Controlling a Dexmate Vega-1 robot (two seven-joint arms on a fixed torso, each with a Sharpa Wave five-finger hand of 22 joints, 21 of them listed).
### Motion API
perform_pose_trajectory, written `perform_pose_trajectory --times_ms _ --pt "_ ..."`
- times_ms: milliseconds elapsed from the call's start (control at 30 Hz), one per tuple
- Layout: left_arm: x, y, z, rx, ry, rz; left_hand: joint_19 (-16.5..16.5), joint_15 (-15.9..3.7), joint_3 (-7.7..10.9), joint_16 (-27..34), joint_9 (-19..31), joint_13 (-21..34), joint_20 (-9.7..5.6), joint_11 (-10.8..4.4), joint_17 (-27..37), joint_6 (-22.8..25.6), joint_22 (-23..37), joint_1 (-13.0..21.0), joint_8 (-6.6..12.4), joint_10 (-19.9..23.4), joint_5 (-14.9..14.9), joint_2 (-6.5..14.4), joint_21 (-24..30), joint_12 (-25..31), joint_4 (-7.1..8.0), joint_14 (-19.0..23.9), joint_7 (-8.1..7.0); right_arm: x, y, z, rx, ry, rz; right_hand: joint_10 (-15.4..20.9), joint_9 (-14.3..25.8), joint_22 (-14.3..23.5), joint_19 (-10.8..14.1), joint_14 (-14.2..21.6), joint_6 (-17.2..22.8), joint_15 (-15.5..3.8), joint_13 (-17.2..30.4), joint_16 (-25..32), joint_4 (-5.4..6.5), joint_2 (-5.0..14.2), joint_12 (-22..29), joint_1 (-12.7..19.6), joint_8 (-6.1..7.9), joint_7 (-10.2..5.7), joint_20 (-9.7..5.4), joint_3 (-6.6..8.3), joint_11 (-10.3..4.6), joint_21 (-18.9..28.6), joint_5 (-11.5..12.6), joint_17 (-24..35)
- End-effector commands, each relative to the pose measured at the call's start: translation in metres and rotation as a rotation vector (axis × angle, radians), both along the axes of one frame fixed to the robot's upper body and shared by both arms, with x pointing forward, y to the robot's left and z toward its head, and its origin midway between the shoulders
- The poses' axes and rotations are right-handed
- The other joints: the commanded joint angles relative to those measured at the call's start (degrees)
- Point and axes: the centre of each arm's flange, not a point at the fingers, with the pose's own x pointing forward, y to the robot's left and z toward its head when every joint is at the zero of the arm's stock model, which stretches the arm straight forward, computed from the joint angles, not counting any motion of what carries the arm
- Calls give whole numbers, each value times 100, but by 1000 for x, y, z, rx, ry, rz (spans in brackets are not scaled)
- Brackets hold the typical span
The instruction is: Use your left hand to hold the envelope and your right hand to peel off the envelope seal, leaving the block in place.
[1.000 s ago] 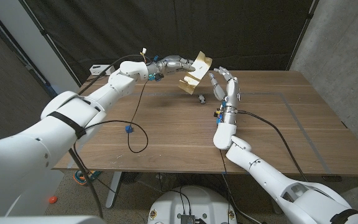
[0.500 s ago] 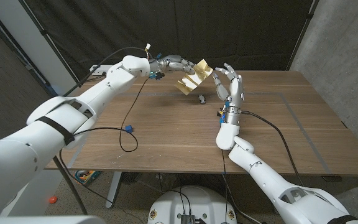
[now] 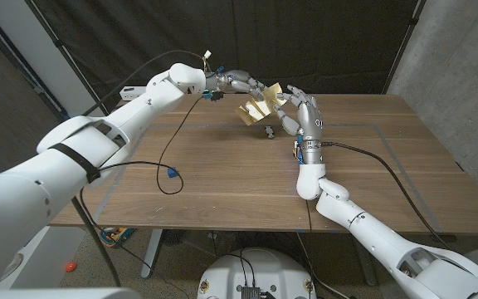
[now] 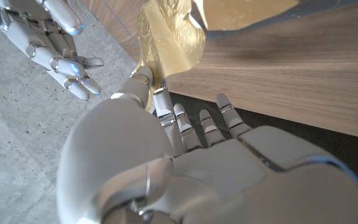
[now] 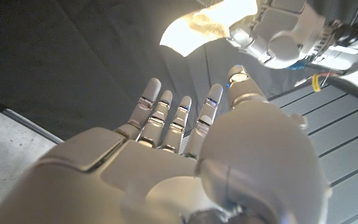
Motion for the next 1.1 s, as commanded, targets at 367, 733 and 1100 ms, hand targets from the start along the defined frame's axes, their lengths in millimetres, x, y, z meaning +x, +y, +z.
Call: perform_pose_trajectory --times_ms 367,733,1100 --pt "-8 -17 13 95 -39 -61 41 -133 75 -31 138 86 -109 -49 72 346 20 -49 258 -164 -79 55 62 -16 54 -18 -566 6 1 2 -63 7 -78 -14 -17 30 3 4 -94 -637 -12 38 23 60 42 -56 -49 -37 -419 40 -30 4 28 23" --pt "-9 -26 16 189 -34 -75 49 -232 87 -82 26 144 -223 -66 85 428 27 -7 232 -177 -160 8 83 36 17 -58 -531 4 5 7 -60 -48 -90 125 -52 36 94 132 -29 -762 -30 88 -66 119 111 111 -41 -42 -458 146 -114 51 82 20" --pt "-12 -26 21 178 -41 -93 53 -264 96 -110 -40 182 -244 -75 101 455 30 4 202 -201 -203 2 99 66 16 -82 -518 10 11 8 -119 -27 -138 77 -69 38 81 86 7 -737 -38 70 -65 142 97 130 -38 -39 -461 174 -106 62 89 24"
